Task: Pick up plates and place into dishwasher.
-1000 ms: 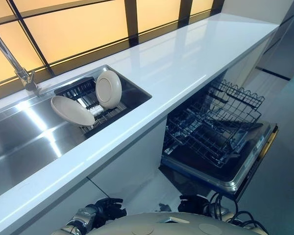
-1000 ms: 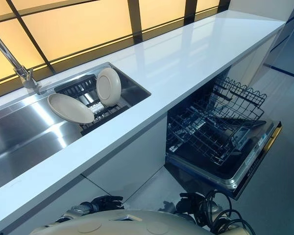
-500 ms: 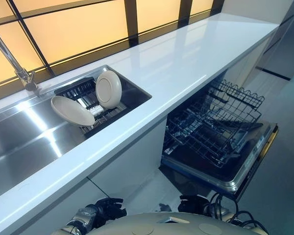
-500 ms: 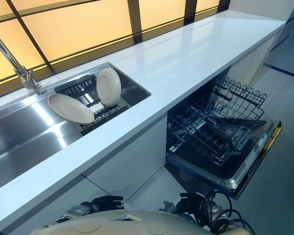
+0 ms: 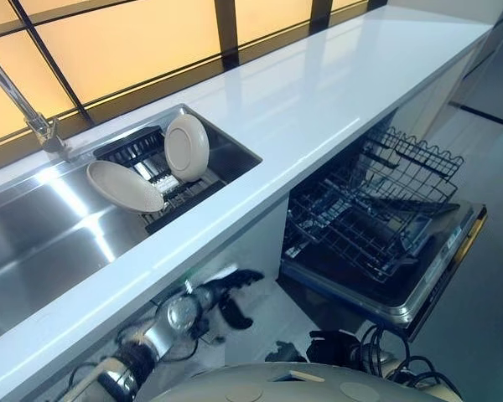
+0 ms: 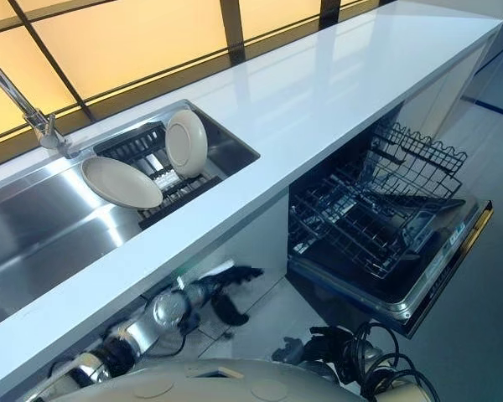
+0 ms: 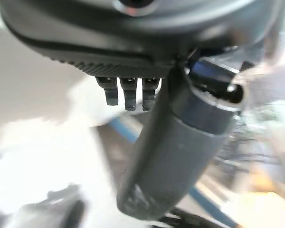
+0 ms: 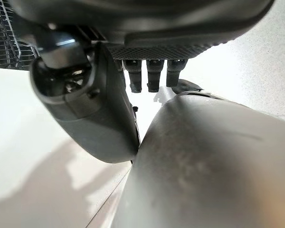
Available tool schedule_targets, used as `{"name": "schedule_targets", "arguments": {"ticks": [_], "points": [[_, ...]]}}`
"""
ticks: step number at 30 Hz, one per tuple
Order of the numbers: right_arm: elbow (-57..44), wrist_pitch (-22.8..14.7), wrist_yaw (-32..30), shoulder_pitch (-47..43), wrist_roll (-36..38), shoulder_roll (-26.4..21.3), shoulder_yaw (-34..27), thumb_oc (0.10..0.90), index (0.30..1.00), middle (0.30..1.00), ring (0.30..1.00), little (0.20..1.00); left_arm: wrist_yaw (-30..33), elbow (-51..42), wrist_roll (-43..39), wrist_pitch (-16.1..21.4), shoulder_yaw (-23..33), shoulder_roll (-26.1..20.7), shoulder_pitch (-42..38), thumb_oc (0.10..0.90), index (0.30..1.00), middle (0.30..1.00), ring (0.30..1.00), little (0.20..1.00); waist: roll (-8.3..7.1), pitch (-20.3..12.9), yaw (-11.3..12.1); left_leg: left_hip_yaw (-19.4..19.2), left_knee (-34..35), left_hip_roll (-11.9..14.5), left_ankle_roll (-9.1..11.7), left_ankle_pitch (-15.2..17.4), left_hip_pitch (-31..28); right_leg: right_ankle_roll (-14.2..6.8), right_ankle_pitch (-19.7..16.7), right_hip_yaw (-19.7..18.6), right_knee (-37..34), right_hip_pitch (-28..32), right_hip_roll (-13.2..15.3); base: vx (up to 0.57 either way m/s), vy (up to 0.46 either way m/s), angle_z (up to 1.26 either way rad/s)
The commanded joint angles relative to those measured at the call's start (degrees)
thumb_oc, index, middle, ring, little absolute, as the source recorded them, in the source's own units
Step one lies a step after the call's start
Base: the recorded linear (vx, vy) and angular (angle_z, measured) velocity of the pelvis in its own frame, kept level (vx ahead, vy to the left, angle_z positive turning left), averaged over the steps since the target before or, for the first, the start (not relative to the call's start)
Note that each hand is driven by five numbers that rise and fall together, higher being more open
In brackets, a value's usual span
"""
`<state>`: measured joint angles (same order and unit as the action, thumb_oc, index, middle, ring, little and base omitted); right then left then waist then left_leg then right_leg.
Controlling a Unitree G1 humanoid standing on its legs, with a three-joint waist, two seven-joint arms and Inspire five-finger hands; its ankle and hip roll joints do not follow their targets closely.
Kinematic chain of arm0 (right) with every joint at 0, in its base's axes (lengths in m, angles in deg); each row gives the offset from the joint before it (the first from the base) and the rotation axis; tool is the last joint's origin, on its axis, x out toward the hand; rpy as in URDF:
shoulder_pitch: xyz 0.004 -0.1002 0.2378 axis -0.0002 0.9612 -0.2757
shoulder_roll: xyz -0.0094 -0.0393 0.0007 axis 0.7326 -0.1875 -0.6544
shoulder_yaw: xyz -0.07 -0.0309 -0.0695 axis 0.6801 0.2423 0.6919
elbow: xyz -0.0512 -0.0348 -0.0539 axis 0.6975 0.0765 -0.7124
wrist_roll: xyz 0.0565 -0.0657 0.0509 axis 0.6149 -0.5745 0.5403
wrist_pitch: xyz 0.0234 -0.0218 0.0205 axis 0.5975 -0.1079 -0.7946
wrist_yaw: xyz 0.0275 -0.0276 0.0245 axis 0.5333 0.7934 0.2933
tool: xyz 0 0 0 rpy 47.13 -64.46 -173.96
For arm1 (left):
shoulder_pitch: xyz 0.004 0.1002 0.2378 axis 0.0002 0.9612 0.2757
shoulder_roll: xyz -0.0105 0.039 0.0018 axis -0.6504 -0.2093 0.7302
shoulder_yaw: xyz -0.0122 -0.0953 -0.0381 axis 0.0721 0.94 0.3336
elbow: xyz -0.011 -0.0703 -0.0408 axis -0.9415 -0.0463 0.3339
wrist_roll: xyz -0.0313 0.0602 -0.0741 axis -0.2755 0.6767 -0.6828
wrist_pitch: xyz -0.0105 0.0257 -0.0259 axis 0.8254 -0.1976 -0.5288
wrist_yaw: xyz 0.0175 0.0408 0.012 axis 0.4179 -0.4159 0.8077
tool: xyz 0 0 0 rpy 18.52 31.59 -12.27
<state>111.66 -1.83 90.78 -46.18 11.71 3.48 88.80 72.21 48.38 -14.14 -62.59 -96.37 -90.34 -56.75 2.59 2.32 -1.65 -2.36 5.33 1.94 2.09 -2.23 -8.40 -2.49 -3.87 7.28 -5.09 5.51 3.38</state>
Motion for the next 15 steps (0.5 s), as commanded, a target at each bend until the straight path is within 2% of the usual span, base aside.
{"name": "schedule_targets", "arguments": {"ticks": [1,3,5,6,7,13,15], "points": [[6.1,-1.0,0.4,-2.0,-2.1,0.1,3.8,0.8,0.9,0.9,0.9,0.9,-4.9,-8.9,-10.5,0.3,-0.3,0.1,-9.1,0.8,0.9,0.9,0.9,0.9,-0.71,1.5,0.0,-2.1,-0.3,-4.1,-2.4,3.6,1.1,-2.3,4.8,0.0,4.4,0.2,-2.0,0.0,0.0,0.0],[5.1,-1.0,0.9,-1.3,-2.7,-0.3,4.0,0.8,0.9,0.9,0.9,0.9,-9.4,-16.6,-15.5,-0.3,0.0,-0.2,-11.5,0.8,0.9,0.9,0.9,0.9,-0.99,1.5,-0.5,-2.5,-0.3,-4.0,-2.5,3.8,1.0,-2.5,4.7,-0.1,4.2,0.2,-2.0,0.0,-0.046,0.01],[3.7,-0.3,1.0,-0.8,-2.6,-0.3,4.7,0.8,0.9,0.9,0.9,0.9,-11.2,-21.6,-18.3,-2.0,0.0,-0.2,-12.9,0.8,0.9,0.9,0.9,0.9,-1.2,1.5,-0.8,-2.5,-0.3,-3.9,-2.5,3.8,1.0,-2.6,4.5,-0.3,4.1,0.2,-2.0,0.0,-0.059,0.01],[2.9,0.2,0.9,-0.7,-2.4,-0.2,5.0,0.8,0.9,0.9,0.9,0.9,-12.0,-23.7,-19.1,-1.5,0.0,-0.1,-13.5,0.8,0.9,0.9,0.9,0.9,-1.29,1.6,-1.0,-2.5,-0.3,-3.8,-2.5,3.8,0.9,-2.6,4.5,-0.3,4.0,0.2,-2.1,0.0,-0.066,0.01],[2.4,0.4,0.6,-0.4,-2.3,0.0,5.6,0.8,0.9,0.9,0.9,0.9,-12.5,-27.2,-21.9,-3.2,0.0,0.1,-15.3,0.8,0.9,0.9,0.9,0.9,-1.37,1.6,-1.3,-2.5,-0.3,-3.8,-2.6,3.9,1.0,-2.6,4.4,-0.5,3.9,0.3,-2.1,0.0,-0.075,0.0],[1.7,1.2,-0.8,0.2,-1.3,1.5,7.8,0.8,0.9,0.9,0.9,0.9,-10.1,-40.6,-38.9,-3.6,4.1,2.7,-22.0,0.8,0.9,0.9,0.9,0.9,-1.74,1.2,-1.8,-2.3,-0.3,-3.4,-2.6,4.0,0.9,-2.2,4.0,-0.8,3.0,0.7,-2.4,0.0,-0.064,-0.01],[1.9,1.3,-1.4,0.5,-1.3,1.8,8.0,0.8,0.9,0.9,0.9,0.9,-8.0,-43.4,-40.1,-3.4,5.8,3.5,-22.6,0.8,0.9,0.9,0.9,0.9,-1.86,1.2,-1.7,-2.1,-0.3,-3.3,-2.5,4.0,1.0,-2.0,4.0,-0.6,2.9,0.8,-2.4,-0.02,-0.052,-0.02]]}}
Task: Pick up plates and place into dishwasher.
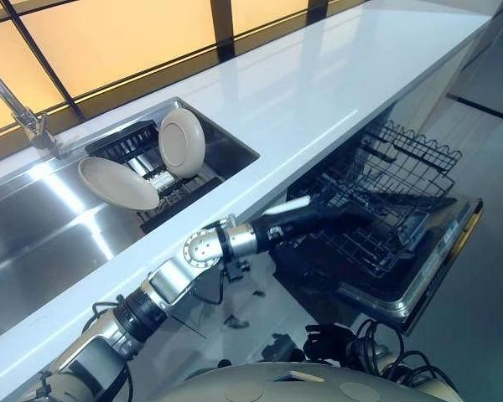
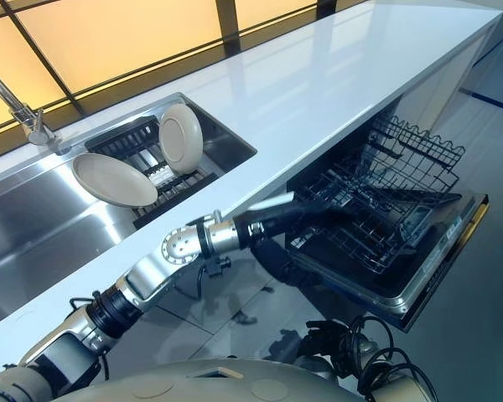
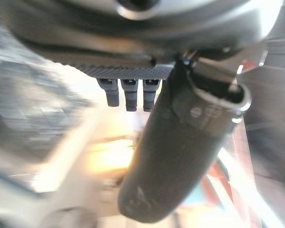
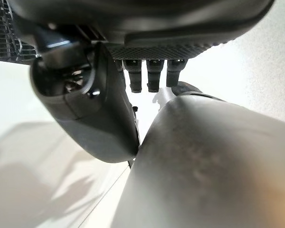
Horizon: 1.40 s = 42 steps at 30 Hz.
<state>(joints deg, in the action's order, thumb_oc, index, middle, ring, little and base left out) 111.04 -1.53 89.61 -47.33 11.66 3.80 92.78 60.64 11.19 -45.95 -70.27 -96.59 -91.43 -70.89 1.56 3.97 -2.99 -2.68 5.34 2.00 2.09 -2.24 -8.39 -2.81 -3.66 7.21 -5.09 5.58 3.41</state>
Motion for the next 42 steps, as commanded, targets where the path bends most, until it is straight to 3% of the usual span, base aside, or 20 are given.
{"name": "schedule_targets", "arguments": {"ticks": [1,5,7,10,18,23,32,42], "points": [[2.5,1.0,-0.5,1.8,-1.3,1.6,4.1,0.8,0.9,0.9,0.9,0.9,4.8,-7.2,-9.5,4.2,6.8,4.6,-8.6,0.8,0.9,0.9,0.9,0.9,-0.85,-0.4,-0.3,-1.6,-0.3,-3.3,-2.5,4.0,1.0,-1.6,3.8,-0.5,2.8,0.8,-2.5,-0.03,-0.046,-0.02],[1.6,1.4,-1.4,2.8,-1.0,1.9,4.4,0.8,0.9,0.9,0.9,0.9,12.0,-9.1,-5.5,3.8,10.4,3.6,-7.5,0.8,0.9,0.9,0.9,0.9,-0.87,-0.6,0.3,-1.0,-0.3,-3.3,-2.2,3.9,1.0,-1.3,4.0,0.1,2.4,1.3,-2.7,-0.02,-0.024,0.01],[1.4,1.6,-1.5,3.3,-1.5,1.9,4.1,0.8,0.9,0.9,0.9,0.9,16.4,-9.0,2.0,3.9,13.6,1.7,-6.1,0.8,0.9,0.9,0.9,0.9,-0.76,-0.7,0.9,-0.6,-0.3,-3.3,-2.1,3.8,1.0,-1.1,4.2,0.6,2.1,1.7,-2.7,-0.01,-0.02,0.11],[2.0,0.8,-1.3,4.1,-1.1,1.6,3.6,0.8,0.9,0.9,0.9,0.9,23.4,-8.6,14.0,5.5,20.7,-3.5,-3.4,0.8,0.9,0.9,0.9,0.9,-0.65,-1.1,2.6,0.5,-0.3,-3.4,-1.8,3.5,1.1,-0.9,4.4,1.7,1.5,2.4,-2.7,0.0,-0.016,0.12],[2.8,-1.2,-0.7,5.6,-1.5,0.4,1.3,0.8,0.9,0.9,0.9,0.9,33.4,-5.4,33.2,8.5,37.4,-15.1,5.1,0.8,0.9,0.9,0.9,0.9,-0.24,-1.6,5.7,2.4,-0.3,-3.6,-1.1,2.5,1.7,-0.3,5.2,3.8,1.8,3.0,-2.5,0.02,0.02,0.18],[2.0,-1.2,-0.9,6.2,-1.6,-0.5,0.5,0.8,0.9,0.9,0.9,0.9,39.6,1.0,37.5,11.2,44.6,-24.1,9.4,0.8,0.9,0.9,0.9,0.9,0.3,-1.7,6.6,2.6,-0.3,-3.9,-1.0,2.1,2.1,-0.4,5.3,4.5,2.2,2.7,-1.9,0.02,0.05,0.11],[-0.1,-0.3,0.9,7.1,-2.3,-1.7,-0.5,0.8,0.9,0.9,0.9,0.9,44.9,7.6,47.6,11.8,51.4,-32.6,16.1,0.8,0.9,0.9,0.9,0.9,0.91,-1.5,6.8,2.2,-0.3,-4.5,-1.3,2.3,2.0,-1.0,5.2,4.6,3.0,2.1,-1.1,0.02,0.043,0.06],[-1.3,0.2,2.3,6.7,-3.6,-3.4,-0.3,0.8,0.9,0.9,0.9,0.9,44.2,14.8,63.6,12.2,50.0,-41.0,15.8,0.8,0.9,0.9,0.9,0.9,1.63,-1.4,5.8,1.6,-0.3,-5.0,-2.0,2.7,1.6,-1.5,5.3,4.1,4.0,1.5,-0.6,0.02,0.033,0.0]]}}
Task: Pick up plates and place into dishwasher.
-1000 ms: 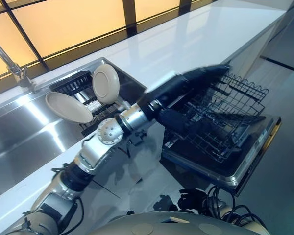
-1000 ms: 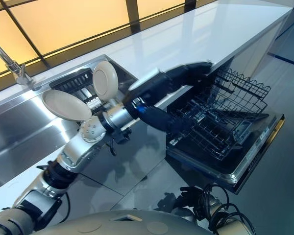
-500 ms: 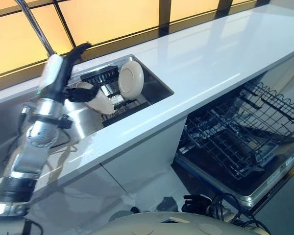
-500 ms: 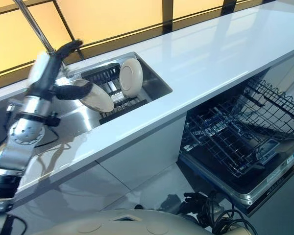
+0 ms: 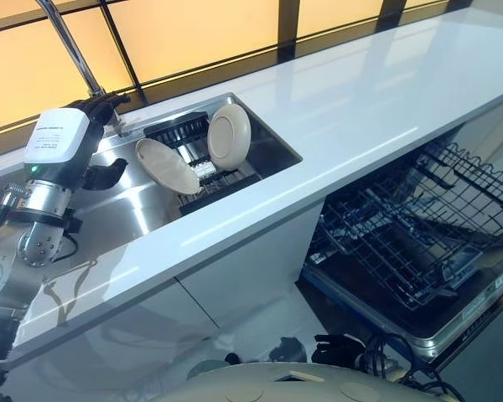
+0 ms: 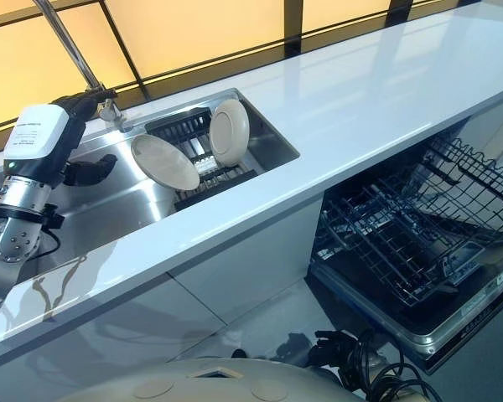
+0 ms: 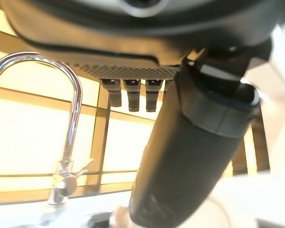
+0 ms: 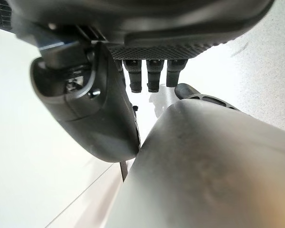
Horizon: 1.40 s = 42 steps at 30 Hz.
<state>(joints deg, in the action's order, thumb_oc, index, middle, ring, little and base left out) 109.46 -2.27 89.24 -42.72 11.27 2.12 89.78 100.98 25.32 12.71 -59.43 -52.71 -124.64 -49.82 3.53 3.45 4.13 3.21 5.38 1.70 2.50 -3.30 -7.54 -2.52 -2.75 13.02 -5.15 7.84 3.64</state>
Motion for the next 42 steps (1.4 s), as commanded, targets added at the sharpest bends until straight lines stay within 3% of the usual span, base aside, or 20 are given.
{"name": "schedule_targets", "arguments": {"ticks": [1,7,14,19,33,42], "points": [[0.2,1.0,2.8,2.0,-3.3,-1.9,2.8,0.8,0.9,0.9,0.9,0.9,4.3,1.5,6.4,2.1,5.5,-8.7,-5.7,0.8,0.9,0.9,0.9,0.9,-0.26,-0.8,-1.4,-4.3,-0.4,-4.8,-2.4,3.8,0.7,-1.9,4.3,-1.8,4.1,-0.8,-0.8,0.0,0.0,0.0],[-1.1,1.7,4.0,2.0,-3.9,-2.9,3.2,0.8,0.9,0.9,0.9,0.9,0.2,4.9,8.5,2.3,0.9,-13.5,-10.3,0.8,0.9,0.9,0.9,0.9,0.03,-1.0,-2.5,-4.3,-0.4,-5.2,-2.8,4.1,0.4,-2.3,4.2,-3.0,4.4,-1.1,-1.0,0.0,0.0,0.0],[-3.6,3.4,5.2,2.5,-4.2,-3.8,3.4,0.8,0.9,0.9,0.9,0.9,-4.4,9.1,10.5,2.0,-4.3,-15.0,-14.9,0.8,0.9,0.9,0.9,0.9,0.02,-0.9,-3.8,-4.7,-0.4,-5.4,-3.1,4.4,0.1,-2.6,3.9,-4.5,4.4,-1.5,-1.3,0.01,-0.004,-0.08],[-4.7,4.4,5.6,3.0,-4.3,-4.3,3.3,0.8,0.9,0.9,0.9,0.9,-4.3,11.7,8.5,2.2,-6.6,-15.4,-16.8,0.8,0.9,0.9,0.9,0.9,0.01,-0.7,-4.6,-5.3,-0.4,-5.3,-3.1,4.4,0.0,-2.7,3.7,-5.3,4.3,-1.6,-1.5,0.01,-0.008,-0.11],[-5.0,4.6,5.1,2.8,-3.9,-4.1,3.4,0.8,0.9,0.9,0.9,0.9,-10.6,13.7,11.0,0.2,-13.5,-12.5,-21.9,0.8,0.9,0.9,0.9,0.9,0.06,-0.3,-6.0,-6.3,-0.4,-5.2,-3.1,4.7,-0.1,-2.8,3.5,-6.4,3.9,-1.8,-2.0,0.0,-0.002,-0.03],[-4.7,4.9,4.8,2.8,-3.7,-3.9,3.2,0.8,0.9,0.9,0.9,0.9,-10.8,16.7,12.6,-1.3,-17.7,-10.4,-24.5,0.8,0.9,0.9,0.9,0.9,0.1,-0.2,-6.7,-6.9,-0.4,-5.2,-3.1,4.7,-0.2,-2.8,3.3,-6.9,3.8,-1.8,-2.3,0.0,-0.003,-0.03]]}}
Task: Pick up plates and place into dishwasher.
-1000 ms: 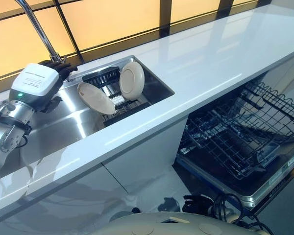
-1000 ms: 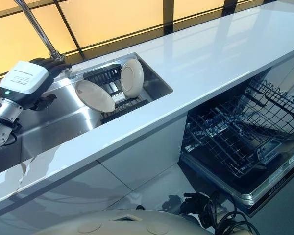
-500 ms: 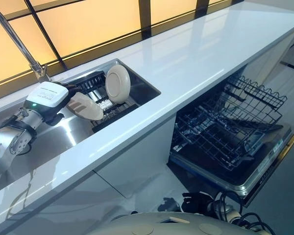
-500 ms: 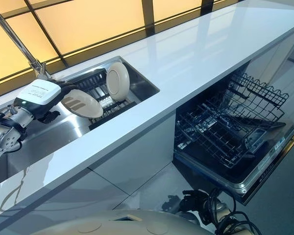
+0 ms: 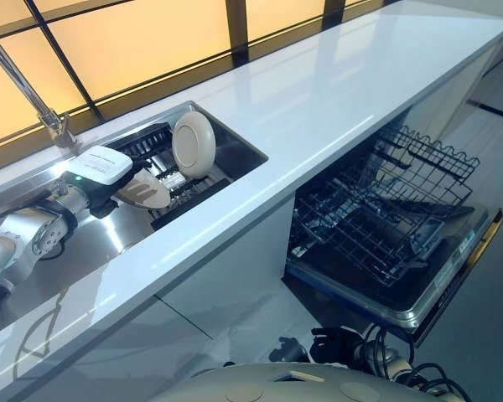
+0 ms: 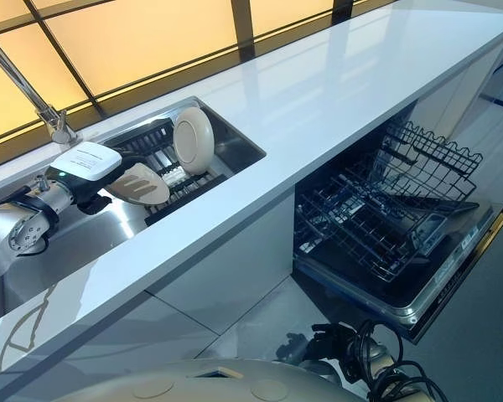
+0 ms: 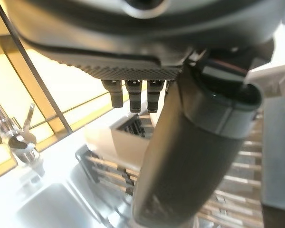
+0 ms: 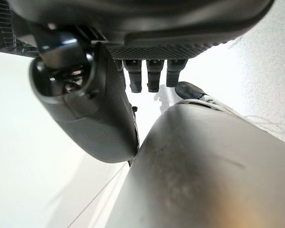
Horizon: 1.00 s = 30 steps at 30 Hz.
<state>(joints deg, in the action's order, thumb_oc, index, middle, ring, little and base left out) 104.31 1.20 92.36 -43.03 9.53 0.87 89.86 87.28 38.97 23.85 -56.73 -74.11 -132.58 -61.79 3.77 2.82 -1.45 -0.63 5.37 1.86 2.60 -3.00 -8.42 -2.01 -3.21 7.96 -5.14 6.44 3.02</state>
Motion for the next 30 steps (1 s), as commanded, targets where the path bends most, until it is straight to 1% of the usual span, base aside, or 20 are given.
{"name": "schedule_targets", "arguments": {"ticks": [1,6,11,13,15,17,19,20,21,22,24,26,30], "points": [[0.4,1.5,1.7,3.0,-1.9,-2.7,3.1,0.8,0.9,0.9,0.9,0.9,2.9,3.9,1.7,-4.1,2.9,-2.0,-13.2,0.8,0.9,0.9,0.9,0.9,-0.14,0.4,-1.3,-3.2,-0.4,-5.4,-3.2,4.4,0.7,-3.4,3.7,-2.0,3.7,-0.5,-1.7,0.0,0.0,0.0],[0.1,1.6,1.6,3.0,-1.6,-2.8,3.3,0.8,0.9,0.9,0.9,0.9,1.7,6.3,3.6,-4.6,0.6,-1.0,-14.7,0.8,0.9,0.9,0.9,0.9,-0.16,0.5,-1.9,-3.7,-0.4,-5.4,-3.2,4.4,0.7,-3.5,3.5,-2.4,3.6,-0.6,-1.8,0.0,0.002,-0.05],[0.3,1.6,1.6,3.2,-1.6,-2.9,3.1,0.8,0.9,0.9,0.9,0.9,-0.3,8.1,5.6,-6.4,-1.3,-0.4,-16.0,0.8,0.9,0.9,0.9,0.9,-0.2,0.6,-2.3,-4.0,-0.4,-5.4,-3.2,4.4,0.7,-3.6,3.4,-2.8,3.6,-0.7,-1.9,0.0,0.001,-0.03],[0.4,1.6,1.6,3.2,-1.4,-2.9,3.3,0.8,0.9,0.9,0.9,0.9,-1.0,9.9,6.1,-8.2,-2.6,0.0,-17.2,0.8,0.9,0.9,0.9,0.9,-0.22,0.7,-2.7,-4.2,-0.4,-5.4,-3.2,4.4,0.7,-3.6,3.3,-3.0,3.5,-0.8,-2.0,0.01,-0.002,-0.04],[0.3,1.7,1.6,3.2,-1.3,-2.9,3.3,0.8,0.9,0.9,0.9,0.9,-0.8,10.6,6.7,-9.1,-3.1,0.4,-17.8,0.8,0.9,0.9,0.9,0.9,-0.26,0.8,-2.8,-4.3,-0.4,-5.4,-3.2,4.4,0.8,-3.6,3.2,-3.0,3.6,-0.8,-2.0,0.01,-0.002,-0.02],[0.1,1.3,1.6,3.2,-1.0,-3.0,3.5,0.8,0.9,0.9,0.9,0.9,0.8,12.4,7.3,-11.4,-3.9,0.9,-18.7,0.8,0.9,0.9,0.9,0.9,-0.29,0.9,-3.1,-4.5,-0.4,-5.4,-3.3,4.3,0.8,-3.6,3.2,-3.1,3.6,-0.9,-2.0,0.02,0.002,-0.05],[-0.5,1.1,1.5,3.3,-0.7,-3.0,3.7,0.8,0.9,0.9,0.9,0.9,2.5,14.2,6.2,-13.0,-4.1,1.5,-19.1,0.8,0.9,0.9,0.9,0.9,-0.34,0.9,-3.3,-4.6,-0.4,-5.4,-3.3,4.3,0.8,-3.6,3.2,-3.2,3.6,-0.9,-2.1,0.02,0.0,-0.06],[-1.0,0.9,1.5,3.3,-0.2,-3.1,3.9,0.8,0.9,0.9,0.9,0.9,3.5,15.0,5.6,-13.4,-4.1,1.8,-19.4,0.726,0.836,0.836,0.836,0.826,-0.39,0.9,-3.3,-4.7,-0.4,-5.4,-3.3,4.3,0.8,-3.6,3.2,-3.2,3.6,-0.9,-2.1,0.03,-0.003,-0.08],[-1.7,0.4,1.5,3.3,0.8,-3.1,3.9,0.8,0.9,0.9,0.9,0.9,5.0,15.8,4.9,-14.2,-4.2,2.3,-19.6,0.542,0.679,0.679,0.679,0.642,-0.48,1.0,-3.5,-4.8,-0.4,-5.4,-3.3,4.2,0.9,-3.6,3.2,-3.3,3.7,-1.0,-2.1,0.03,-0.004,-0.08],[-2.3,0.1,1.5,3.4,1.2,-3.1,3.9,0.8,0.9,0.9,0.9,0.9,6.1,16.5,4.9,-14.4,-4.1,2.7,-19.8,0.24,0.42,0.42,0.42,0.34,-0.53,1.0,-3.5,-4.8,-0.4,-5.3,-3.3,4.2,0.9,-3.6,3.2,-3.4,3.8,-1.0,-2.1,0.03,-0.005,-0.07],[-4.0,-0.4,1.6,3.4,2.6,-3.2,4.0,0.8,0.9,0.9,0.9,0.9,7.9,17.8,4.8,-14.9,-4.3,3.3,-20.1,0.1,0.3,0.3,0.3,0.2,-0.61,1.0,-3.8,-4.9,-0.4,-5.3,-3.3,4.2,1.0,-3.5,3.3,-3.6,4.0,-1.2,-2.1,0.0,0.0,0.0],[-6.6,-1.9,1.3,3.6,4.5,-3.4,4.1,0.8,0.9,0.9,0.9,0.9,8.8,19.3,5.6,-16.3,-4.1,4.8,-19.9,0.1,0.3,0.3,0.3,0.2,-0.68,1.2,-4.1,-5.0,-0.4,-5.2,-3.3,4.1,1.0,-3.5,3.3,-3.9,4.3,-1.5,-2.2,0.0,0.0,0.0],[-12.5,-3.6,1.0,3.8,7.8,-3.9,3.6,0.8,0.9,0.9,0.9,0.9,9.4,20.4,6.5,-18.3,-4.0,5.9,-19.6,0.1,0.3,0.3,0.3,0.2,-0.87,1.3,-4.7,-5.0,-0.4,-5.2,-3.4,4.2,1.0,-3.4,3.4,-4.3,4.4,-1.6,-2.3,0.0,0.0,0.0]]}}
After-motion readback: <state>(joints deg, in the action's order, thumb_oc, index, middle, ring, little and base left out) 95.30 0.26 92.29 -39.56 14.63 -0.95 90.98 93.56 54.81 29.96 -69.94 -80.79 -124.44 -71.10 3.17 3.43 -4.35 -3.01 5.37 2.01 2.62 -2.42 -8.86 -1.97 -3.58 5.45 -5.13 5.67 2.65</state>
